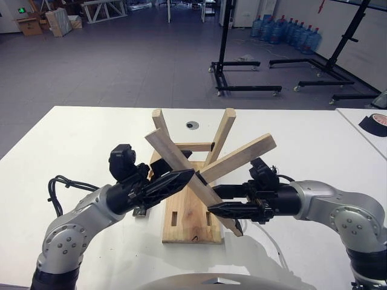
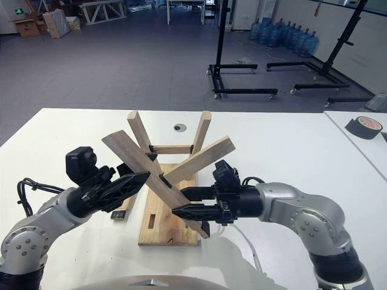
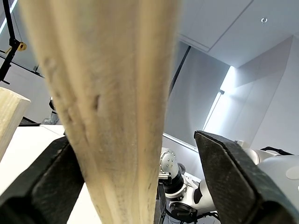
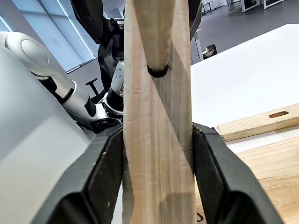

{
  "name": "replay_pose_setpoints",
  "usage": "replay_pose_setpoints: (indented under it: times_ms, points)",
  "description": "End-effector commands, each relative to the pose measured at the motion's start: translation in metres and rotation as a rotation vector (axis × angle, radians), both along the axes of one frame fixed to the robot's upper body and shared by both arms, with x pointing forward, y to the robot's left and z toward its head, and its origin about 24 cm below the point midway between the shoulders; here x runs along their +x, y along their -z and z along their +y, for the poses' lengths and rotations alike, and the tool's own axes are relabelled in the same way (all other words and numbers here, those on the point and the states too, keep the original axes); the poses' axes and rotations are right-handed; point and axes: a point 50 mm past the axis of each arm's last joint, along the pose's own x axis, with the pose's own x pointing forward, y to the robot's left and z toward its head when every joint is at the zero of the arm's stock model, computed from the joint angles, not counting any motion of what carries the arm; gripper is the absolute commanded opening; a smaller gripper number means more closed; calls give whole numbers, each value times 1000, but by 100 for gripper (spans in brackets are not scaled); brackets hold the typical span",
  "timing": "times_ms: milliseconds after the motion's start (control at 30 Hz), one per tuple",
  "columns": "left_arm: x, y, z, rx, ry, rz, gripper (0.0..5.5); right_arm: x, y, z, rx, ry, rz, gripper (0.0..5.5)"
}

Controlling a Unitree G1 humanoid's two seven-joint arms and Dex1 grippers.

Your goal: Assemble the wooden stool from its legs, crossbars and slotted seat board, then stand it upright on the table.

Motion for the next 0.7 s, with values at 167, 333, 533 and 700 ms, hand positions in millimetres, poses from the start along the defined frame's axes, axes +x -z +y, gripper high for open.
replay_pose_setpoints:
  times_ms: [167,333,533,700]
  points:
    - [4,1,-1,29,-21,-19,288,4,3,0,-24,18,-19,203]
    - [6,2,1,3,-38,-25,222,5,3,0,-29,12,-39,203]
    - [4,4,3,-18,-27,-41,202,3,5,-1,-38,1,-58,203]
    - [7,3,10,-21,-63,-66,202,3,9,-2,-21,23,-6,203]
